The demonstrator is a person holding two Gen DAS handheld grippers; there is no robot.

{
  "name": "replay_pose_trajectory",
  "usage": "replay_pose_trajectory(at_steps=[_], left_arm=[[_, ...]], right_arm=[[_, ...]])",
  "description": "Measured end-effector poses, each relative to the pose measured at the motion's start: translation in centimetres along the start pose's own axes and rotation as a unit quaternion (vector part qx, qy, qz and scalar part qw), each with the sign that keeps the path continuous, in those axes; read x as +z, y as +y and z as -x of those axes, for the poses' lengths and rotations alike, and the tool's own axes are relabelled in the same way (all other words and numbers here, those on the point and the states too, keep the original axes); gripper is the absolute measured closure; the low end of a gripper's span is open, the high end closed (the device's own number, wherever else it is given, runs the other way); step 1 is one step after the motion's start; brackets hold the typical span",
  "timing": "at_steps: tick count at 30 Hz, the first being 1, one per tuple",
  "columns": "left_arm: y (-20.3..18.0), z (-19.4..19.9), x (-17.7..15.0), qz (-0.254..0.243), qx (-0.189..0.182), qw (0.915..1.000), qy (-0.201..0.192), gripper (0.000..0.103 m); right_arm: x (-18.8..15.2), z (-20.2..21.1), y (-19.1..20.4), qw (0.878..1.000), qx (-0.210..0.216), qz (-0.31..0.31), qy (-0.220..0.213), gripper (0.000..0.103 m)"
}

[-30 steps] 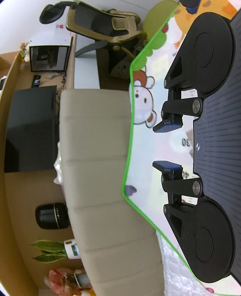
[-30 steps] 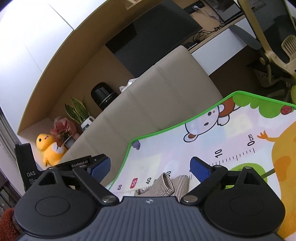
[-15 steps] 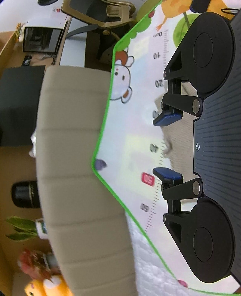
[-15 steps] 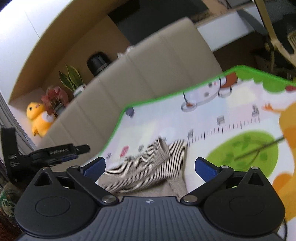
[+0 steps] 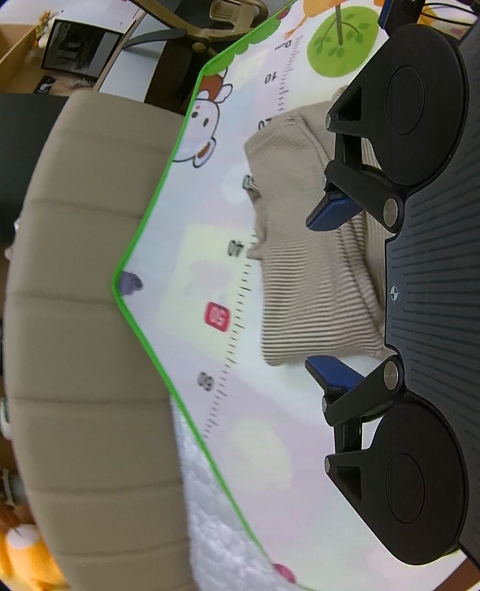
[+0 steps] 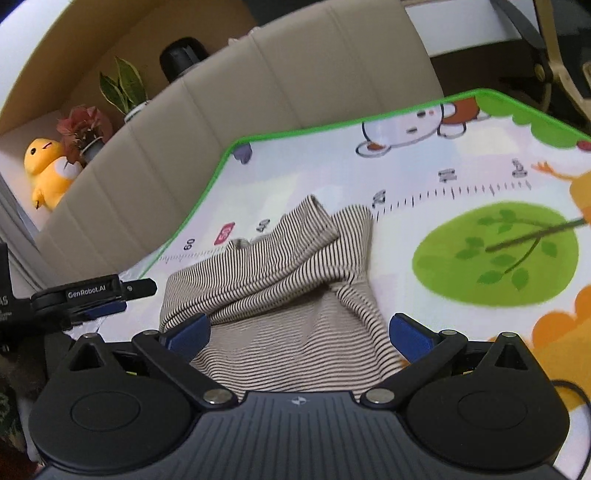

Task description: Fold clothes

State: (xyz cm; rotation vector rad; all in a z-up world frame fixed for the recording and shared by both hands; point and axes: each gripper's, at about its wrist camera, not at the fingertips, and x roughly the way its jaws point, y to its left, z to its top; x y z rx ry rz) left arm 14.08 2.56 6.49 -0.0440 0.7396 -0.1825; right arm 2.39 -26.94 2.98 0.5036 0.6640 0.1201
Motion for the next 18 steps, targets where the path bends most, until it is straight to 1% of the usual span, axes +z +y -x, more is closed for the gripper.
replay_pose_trajectory(at_steps=[4, 6, 7, 8, 11, 14, 17, 18], left_arm=[[0.9, -0.4, -0.1, 0.020, -0.010, 0.9997, 0.010, 0.017], [1.2, -0.1, 0.1, 0.031, -0.012, 0.9994, 0.009, 0.008], [1.4, 0.1, 0.2, 0.038, -0.014, 0.9991, 0.009, 0.007], [1.6, 0.6, 0.4, 0.046, -0.016, 0.9988, 0.009, 0.006], [1.9, 2.3, 0.9, 0.063, -0.023, 0.9977, 0.000, 0.000], [2.0, 4.3, 1.6, 0.079, -0.013, 0.9968, -0.005, 0.000], [1.9, 5.6, 2.5, 0.104, 0.003, 0.9939, 0.037, 0.000], [2.0, 5.9, 2.7, 0.111, 0.000, 0.9922, 0.057, 0.000]], right_arm=[[-0.4, -0.8, 1.0, 1.000, -0.004, -0.002, 0.006, 0.000], [-0.6, -1.2, 1.3, 1.000, -0.008, 0.002, 0.007, 0.000], [-0.8, -1.4, 1.4, 1.000, -0.013, 0.004, 0.006, 0.000], [-0.9, -1.7, 1.5, 1.000, -0.018, 0.005, 0.005, 0.000], [-1.5, -2.5, 1.5, 0.999, -0.037, 0.000, 0.001, 0.000], [-2.3, -3.2, 1.2, 0.999, -0.049, -0.012, 0.000, 0.000], [-2.8, -4.0, 1.2, 0.998, -0.056, -0.008, 0.006, 0.000], [-3.0, -4.3, 1.1, 0.998, -0.059, -0.005, 0.008, 0.000]])
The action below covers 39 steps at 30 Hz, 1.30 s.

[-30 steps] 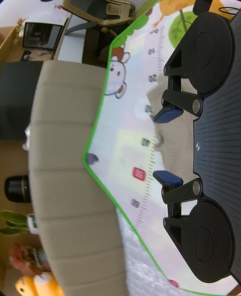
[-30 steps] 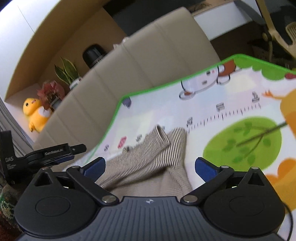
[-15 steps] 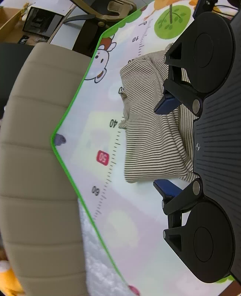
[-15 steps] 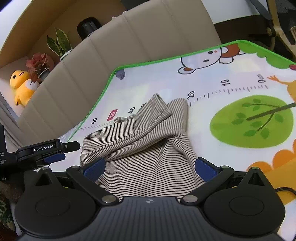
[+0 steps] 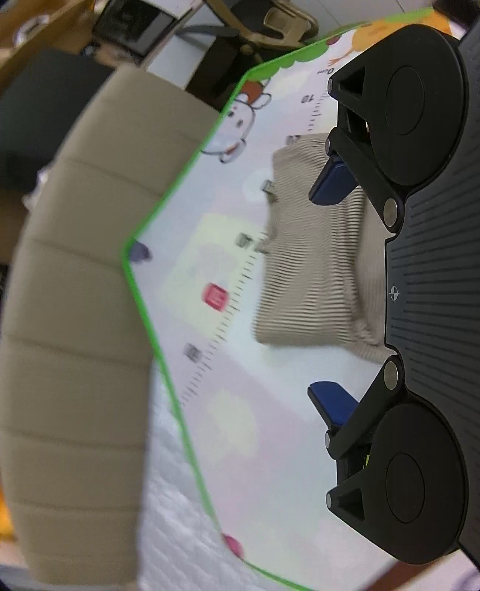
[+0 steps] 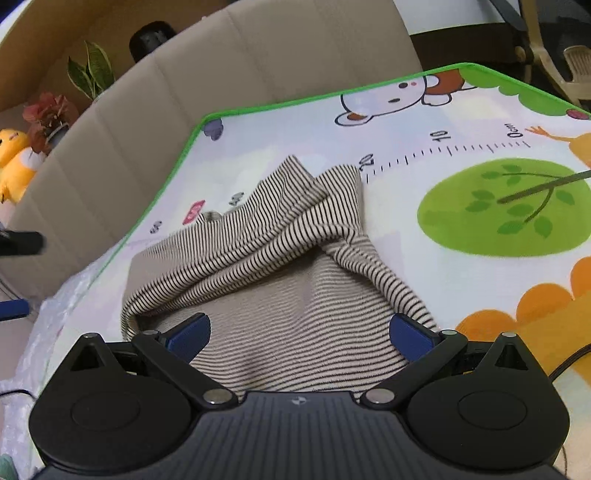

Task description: Fold clothes

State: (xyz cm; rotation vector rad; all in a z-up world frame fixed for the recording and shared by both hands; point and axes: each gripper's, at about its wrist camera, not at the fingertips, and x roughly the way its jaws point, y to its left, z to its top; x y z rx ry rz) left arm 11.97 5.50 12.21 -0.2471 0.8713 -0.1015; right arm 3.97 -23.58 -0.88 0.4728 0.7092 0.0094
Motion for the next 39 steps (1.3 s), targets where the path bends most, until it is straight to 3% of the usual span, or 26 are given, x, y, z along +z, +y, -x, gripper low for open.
replay_pose_trajectory(at_steps=[2, 7, 11, 17, 31, 33, 35, 36, 39], left_arm=[[-0.1, 0.3, 0.3, 0.015, -0.009, 0.9988, 0.045, 0.000], [0.0, 0.5, -0.1, 0.048, -0.052, 0.9927, 0.098, 0.000], [0.1, -0.1, 0.8, 0.087, -0.072, 0.9825, 0.149, 0.000], [1.0, 0.7, 1.4, 0.126, -0.072, 0.9796, 0.139, 0.000], [0.5, 2.3, 2.2, 0.119, -0.089, 0.9819, 0.117, 0.000], [0.7, 2.4, 2.4, 0.120, -0.093, 0.9818, 0.114, 0.000], [1.0, 2.4, 2.5, 0.120, -0.099, 0.9817, 0.110, 0.000], [1.2, 2.3, 2.6, 0.122, -0.100, 0.9815, 0.108, 0.000], [1.7, 1.3, 2.7, 0.121, -0.106, 0.9818, 0.101, 0.000]], right_arm=[[-0.2, -0.5, 0.0, 1.000, -0.003, 0.003, 0.004, 0.000], [-0.3, -1.5, 0.1, 1.000, -0.012, 0.008, 0.011, 0.000], [-0.2, -2.1, 0.6, 0.999, -0.023, 0.021, 0.019, 0.000], [-0.2, -2.3, 0.5, 0.999, -0.024, 0.020, 0.023, 0.000], [0.2, -2.4, 1.3, 0.997, -0.029, 0.057, 0.048, 0.000], [0.5, -1.9, 1.5, 0.997, -0.018, 0.069, 0.030, 0.007], [1.3, -1.2, 1.9, 0.996, -0.011, 0.088, 0.004, 0.021], [2.0, -0.9, 2.1, 0.996, -0.011, 0.091, -0.011, 0.023], [5.4, -1.0, 1.9, 0.996, -0.006, 0.077, -0.052, 0.043]])
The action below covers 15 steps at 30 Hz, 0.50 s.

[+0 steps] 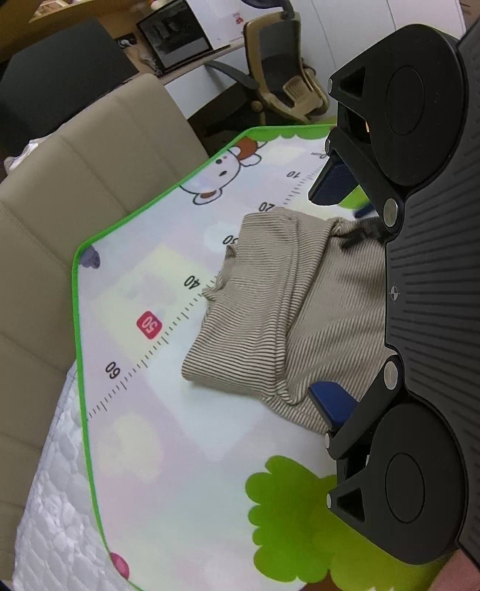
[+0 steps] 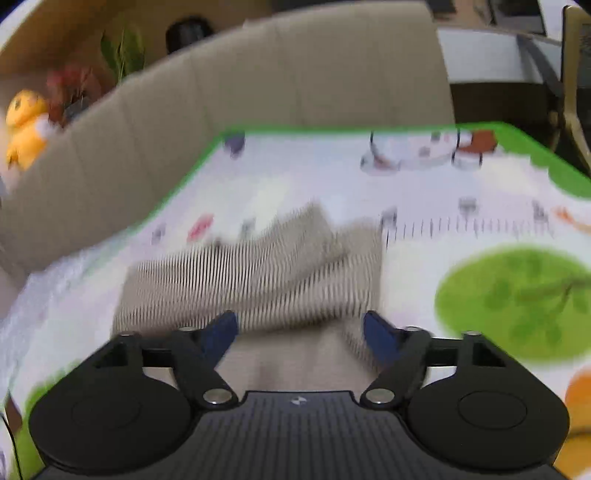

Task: Fold clothes
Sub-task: 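Grasp the sweater edge with the right gripper and lift it toward the collar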

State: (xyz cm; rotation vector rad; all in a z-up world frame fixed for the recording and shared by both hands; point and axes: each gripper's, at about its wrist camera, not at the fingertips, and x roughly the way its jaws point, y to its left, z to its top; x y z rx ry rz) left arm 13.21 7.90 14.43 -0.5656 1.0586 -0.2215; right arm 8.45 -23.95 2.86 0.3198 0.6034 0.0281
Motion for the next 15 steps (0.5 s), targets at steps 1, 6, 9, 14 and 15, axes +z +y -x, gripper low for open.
replay_pose_trajectory(at_steps=[1, 6, 9, 14, 15], left_arm=[[0.1, -0.5, 0.2, -0.011, -0.001, 0.9999, -0.011, 0.000], [0.9, -4.9, -0.2, -0.122, 0.099, 0.9774, -0.141, 0.000], [1.0, -6.8, -1.1, -0.211, 0.141, 0.9460, -0.202, 0.000], [1.7, -9.0, -1.3, -0.238, 0.100, 0.9479, -0.186, 0.000], [2.0, -9.1, -1.1, -0.226, 0.077, 0.9544, -0.179, 0.000]], right_arm=[[1.2, -0.7, -0.1, 1.000, -0.002, -0.001, -0.008, 0.045], [4.4, -6.9, 0.0, 1.000, -0.019, 0.017, 0.004, 0.045], [4.3, -9.6, -0.4, 0.999, -0.011, -0.006, 0.044, 0.083], [5.2, -6.1, -1.1, 0.999, 0.013, -0.048, 0.000, 0.088], [5.4, -5.0, -1.3, 0.999, 0.012, -0.048, -0.010, 0.088]])
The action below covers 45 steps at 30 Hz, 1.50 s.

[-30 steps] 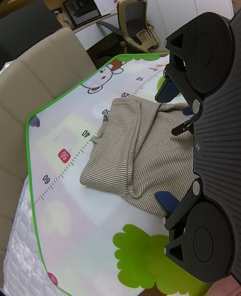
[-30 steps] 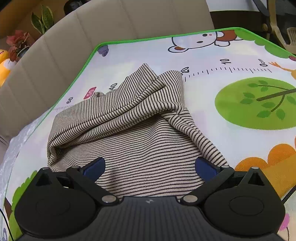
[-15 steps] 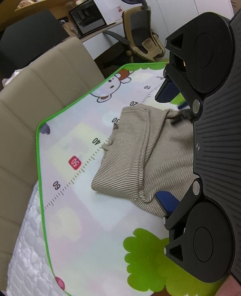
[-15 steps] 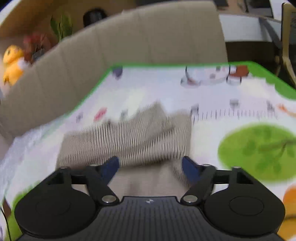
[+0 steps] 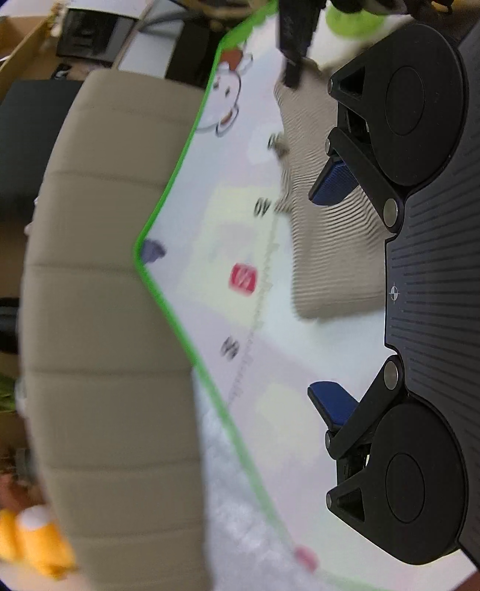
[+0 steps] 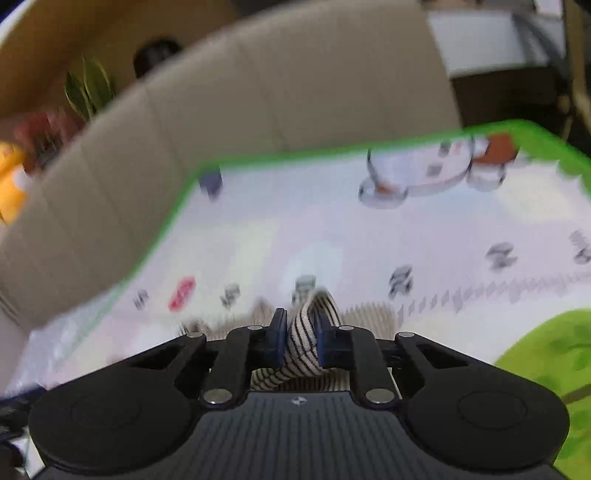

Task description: Fold clothes

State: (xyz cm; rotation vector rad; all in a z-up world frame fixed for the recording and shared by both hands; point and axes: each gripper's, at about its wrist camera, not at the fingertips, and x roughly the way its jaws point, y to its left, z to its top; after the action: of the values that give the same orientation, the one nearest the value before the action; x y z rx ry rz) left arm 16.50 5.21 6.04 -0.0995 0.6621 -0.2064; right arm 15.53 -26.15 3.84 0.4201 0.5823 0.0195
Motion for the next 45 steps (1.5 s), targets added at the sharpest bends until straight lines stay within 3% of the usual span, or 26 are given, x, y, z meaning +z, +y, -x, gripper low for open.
replay_pose_trajectory(at_steps=[3, 5, 6, 8, 11, 14, 17, 19, 23, 28, 33, 35, 40, 45], left_arm=[[0.0, -0.3, 0.2, 0.041, -0.058, 0.9974, -0.008, 0.000], [-0.4, -1.1, 0.1, 0.045, -0.097, 0.9943, 0.003, 0.000], [-0.7, -1.6, -0.3, 0.037, -0.098, 0.9944, 0.009, 0.000], [-1.0, -2.8, -1.4, 0.015, -0.090, 0.9956, 0.025, 0.000], [-0.7, -5.0, -3.0, -0.018, -0.043, 0.9962, 0.074, 0.000], [1.1, -6.7, -2.9, 0.009, -0.004, 0.9942, 0.107, 0.000], [2.3, -6.6, -2.2, 0.040, -0.007, 0.9932, 0.110, 0.000], [2.3, -6.3, -2.1, 0.034, -0.001, 0.9943, 0.101, 0.000], [2.4, -6.2, -2.4, 0.036, -0.001, 0.9941, 0.102, 0.000], [2.5, -5.3, -1.6, 0.040, -0.005, 0.9955, 0.086, 0.000], [1.4, -3.8, -0.9, 0.037, -0.064, 0.9963, 0.044, 0.000], [0.7, -4.3, -1.5, 0.028, -0.077, 0.9948, 0.060, 0.000], [-0.1, -6.8, -3.7, 0.008, -0.058, 0.9904, 0.125, 0.000], [-0.2, -7.1, -3.9, -0.001, -0.053, 0.9900, 0.131, 0.000]], right_arm=[[-0.9, 0.4, -0.7, 1.000, -0.015, 0.015, 0.016, 0.088], [-2.2, -0.5, -1.1, 0.998, -0.032, 0.034, 0.043, 0.087], [-2.7, -0.9, -1.3, 0.997, -0.039, 0.043, 0.051, 0.087], [-3.7, -1.7, -1.5, 0.995, -0.049, 0.060, 0.056, 0.086], [-3.2, -1.9, -1.0, 0.994, -0.068, 0.069, 0.054, 0.082], [-1.9, 0.2, 0.5, 0.994, -0.071, 0.081, 0.014, 0.080], [-1.9, 2.7, 1.9, 0.994, -0.032, 0.104, -0.023, 0.080], [-2.3, 2.4, 2.1, 0.995, -0.012, 0.098, 0.002, 0.080], [-5.0, -1.0, 0.2, 0.993, -0.039, 0.075, 0.082, 0.080], [-5.9, -1.3, 0.1, 0.994, -0.042, 0.079, 0.069, 0.079], [-6.1, -1.0, 0.6, 0.992, -0.039, 0.099, 0.066, 0.075], [-6.3, -0.9, 0.7, 0.992, -0.036, 0.106, 0.063, 0.069], [-7.6, -0.7, 1.9, 0.987, -0.043, 0.148, 0.042, 0.061], [-7.5, -0.9, 2.1, 0.986, -0.041, 0.153, 0.047, 0.056]])
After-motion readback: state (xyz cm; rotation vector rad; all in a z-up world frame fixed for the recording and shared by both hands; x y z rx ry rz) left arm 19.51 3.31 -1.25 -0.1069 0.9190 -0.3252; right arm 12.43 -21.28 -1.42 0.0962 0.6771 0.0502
